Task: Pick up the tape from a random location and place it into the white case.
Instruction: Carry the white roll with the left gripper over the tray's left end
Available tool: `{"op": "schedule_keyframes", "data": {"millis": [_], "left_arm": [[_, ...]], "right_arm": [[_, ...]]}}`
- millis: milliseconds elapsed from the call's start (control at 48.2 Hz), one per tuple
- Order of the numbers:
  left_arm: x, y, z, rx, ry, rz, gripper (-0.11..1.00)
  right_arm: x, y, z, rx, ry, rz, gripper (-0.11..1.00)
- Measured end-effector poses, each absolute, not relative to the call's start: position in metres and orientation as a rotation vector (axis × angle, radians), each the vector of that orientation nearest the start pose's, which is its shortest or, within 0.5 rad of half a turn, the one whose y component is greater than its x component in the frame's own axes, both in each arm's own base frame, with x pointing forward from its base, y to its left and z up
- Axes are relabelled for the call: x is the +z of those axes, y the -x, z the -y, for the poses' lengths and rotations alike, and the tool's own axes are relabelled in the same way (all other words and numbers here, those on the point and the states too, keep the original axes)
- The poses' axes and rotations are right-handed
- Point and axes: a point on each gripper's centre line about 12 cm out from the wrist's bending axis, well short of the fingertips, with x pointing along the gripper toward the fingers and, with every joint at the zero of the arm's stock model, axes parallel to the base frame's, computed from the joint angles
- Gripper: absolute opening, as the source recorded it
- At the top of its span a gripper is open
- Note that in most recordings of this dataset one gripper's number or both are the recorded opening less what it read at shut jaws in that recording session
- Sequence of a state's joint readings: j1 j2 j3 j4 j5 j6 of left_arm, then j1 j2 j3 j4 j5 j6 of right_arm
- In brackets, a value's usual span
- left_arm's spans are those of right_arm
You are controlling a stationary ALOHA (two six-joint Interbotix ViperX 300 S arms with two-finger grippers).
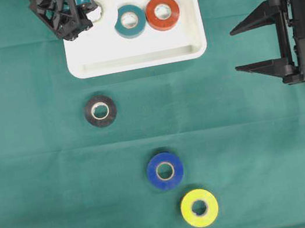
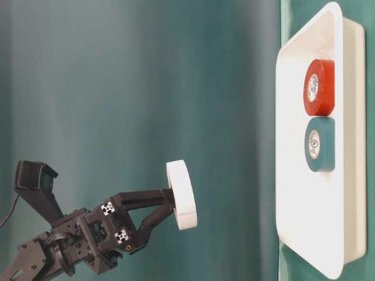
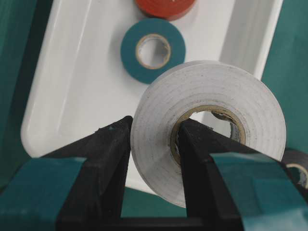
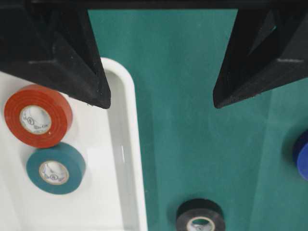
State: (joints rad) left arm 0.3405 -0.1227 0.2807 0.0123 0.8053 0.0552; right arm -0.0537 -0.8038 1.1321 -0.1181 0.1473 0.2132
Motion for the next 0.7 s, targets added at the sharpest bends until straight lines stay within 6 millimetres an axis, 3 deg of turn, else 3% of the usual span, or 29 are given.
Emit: {"op": "schedule_keyframes", "data": {"millis": [415,705], "left_arm": [[0.286,-0.365,-0.131,0.293,0.101,-0.956,0.25],[0.241,-0.371,-0.133,0.288,0.108,-0.988,0.25]], "right_arm": [[0.227,-0.214,0.014,-0.092,-0.103,-0.471,0.85],[0.228,-0.214,0.013,-0.091,-0.101,-0.471,0.85]]}}
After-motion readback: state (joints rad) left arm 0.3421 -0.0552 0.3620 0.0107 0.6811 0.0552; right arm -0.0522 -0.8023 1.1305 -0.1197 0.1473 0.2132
